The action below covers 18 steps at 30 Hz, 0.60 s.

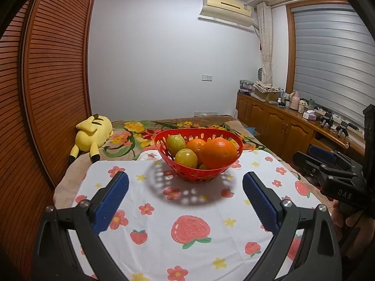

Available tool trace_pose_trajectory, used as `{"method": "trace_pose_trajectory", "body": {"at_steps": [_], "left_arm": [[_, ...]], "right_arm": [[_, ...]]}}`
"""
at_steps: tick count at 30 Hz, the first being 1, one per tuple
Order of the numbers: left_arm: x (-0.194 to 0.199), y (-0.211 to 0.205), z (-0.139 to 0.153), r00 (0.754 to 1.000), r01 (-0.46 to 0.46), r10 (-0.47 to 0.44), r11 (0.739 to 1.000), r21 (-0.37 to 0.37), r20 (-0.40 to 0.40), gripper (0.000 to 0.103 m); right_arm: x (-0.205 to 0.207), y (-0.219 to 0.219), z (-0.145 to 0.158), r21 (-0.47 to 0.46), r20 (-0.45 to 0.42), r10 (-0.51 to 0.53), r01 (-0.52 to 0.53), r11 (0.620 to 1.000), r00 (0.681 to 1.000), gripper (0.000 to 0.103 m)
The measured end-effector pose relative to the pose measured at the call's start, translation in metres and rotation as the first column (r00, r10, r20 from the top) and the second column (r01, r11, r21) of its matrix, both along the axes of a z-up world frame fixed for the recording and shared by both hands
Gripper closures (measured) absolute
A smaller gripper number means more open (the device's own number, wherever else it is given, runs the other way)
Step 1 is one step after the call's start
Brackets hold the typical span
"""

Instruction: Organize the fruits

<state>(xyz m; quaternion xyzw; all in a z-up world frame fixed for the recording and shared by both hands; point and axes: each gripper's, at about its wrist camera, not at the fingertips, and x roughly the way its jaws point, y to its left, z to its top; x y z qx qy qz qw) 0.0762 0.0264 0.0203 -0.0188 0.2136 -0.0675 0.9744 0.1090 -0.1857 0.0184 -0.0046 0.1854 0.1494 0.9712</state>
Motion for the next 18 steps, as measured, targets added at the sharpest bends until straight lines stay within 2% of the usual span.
{"method": "trace_pose_trajectory", "body": {"at_steps": [18], "left_arm": [[-0.0069,-0.0023,0.0032,1.000,0.006,-0.007,1.000,0.008,0.017,0.004]], "right_arm": [[-0.0005,0.0006,0.0000,0.001,0.003,-0.001,0.001,1.000,1.000,0.017]]}}
